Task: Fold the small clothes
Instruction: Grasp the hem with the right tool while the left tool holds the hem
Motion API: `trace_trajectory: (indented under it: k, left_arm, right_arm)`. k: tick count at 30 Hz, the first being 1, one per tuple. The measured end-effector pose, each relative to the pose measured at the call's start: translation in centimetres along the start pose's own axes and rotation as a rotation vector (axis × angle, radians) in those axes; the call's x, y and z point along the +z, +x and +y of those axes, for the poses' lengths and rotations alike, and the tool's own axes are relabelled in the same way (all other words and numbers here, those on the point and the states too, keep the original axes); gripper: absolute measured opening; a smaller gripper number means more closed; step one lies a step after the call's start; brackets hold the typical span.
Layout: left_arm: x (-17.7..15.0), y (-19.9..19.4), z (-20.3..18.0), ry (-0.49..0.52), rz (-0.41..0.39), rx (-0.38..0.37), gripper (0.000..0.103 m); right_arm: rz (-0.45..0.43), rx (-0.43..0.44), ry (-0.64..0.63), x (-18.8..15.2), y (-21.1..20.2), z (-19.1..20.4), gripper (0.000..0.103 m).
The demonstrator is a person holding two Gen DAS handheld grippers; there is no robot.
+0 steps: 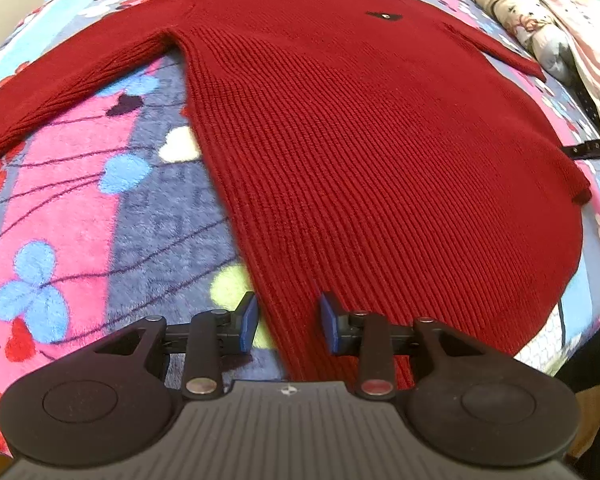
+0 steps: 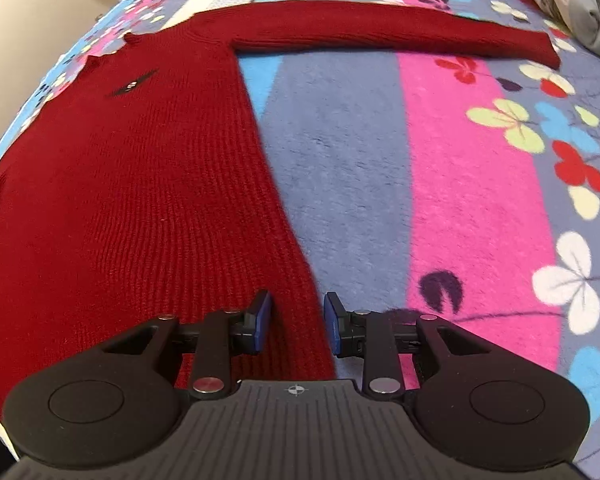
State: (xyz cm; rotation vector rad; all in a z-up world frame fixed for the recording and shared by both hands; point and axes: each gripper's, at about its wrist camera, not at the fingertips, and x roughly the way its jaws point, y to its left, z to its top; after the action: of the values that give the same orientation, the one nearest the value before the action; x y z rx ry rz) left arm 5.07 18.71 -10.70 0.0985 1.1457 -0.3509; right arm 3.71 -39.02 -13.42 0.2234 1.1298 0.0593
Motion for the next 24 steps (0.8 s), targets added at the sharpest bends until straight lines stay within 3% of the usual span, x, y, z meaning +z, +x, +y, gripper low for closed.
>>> trace_trajectory:
  k: [2,5,8,13,15,20,22,24]
  left_arm:
    - [-0.4,-0.3,-0.3,0.016,-0.015,0.0,0.019]
    - [-0.9,-0.8,-0.7,0.054,-0.044,0.004,0.011]
    - [-1.5,-2.3,-0.6,0.069,-0.103,-0.027,0.009]
    - [-3.4,-8.5,2.6,-0.065,-0.329,-0.214,0.006]
    - [-3.7,-8.6,2.8,-0.05,-0.32,-0.2,0.006]
    - [-2.4,-4.4,2.7,-0.038,-0.124,-0.065,0.008]
    - [-1.6,-4.2,2.6,-0.051,-0.138,-0.03,0.014]
    - [-1.0,-4.7,2.8,-0.089,-0.183,-0.036,0.02]
  right_arm:
    - [-0.009,0.006,-0.007,-0.1,-0.1,0.2,0.012]
    - [-0.037,0.019,0.004,-0.2,-1.0,0.2,0.007]
    - [-0.085,0.05,0.013,-0.3,-2.7,0.1,0.006]
    - [-0.243,0.204,0.063,-1.0,-8.4,-1.1,0.005]
    - [-0.269,0.252,0.059,-1.6,-9.6,-1.7,0.005]
    - [-0.08,0.058,0.055,-1.5,-4.8,-2.6,0.005]
    - [-0.059,0.022,0.027,-1.2,-3.7,-1.9,0.006]
    - [-0.12,-0.123,-0.064,-1.1,-4.0,-0.5,0.01]
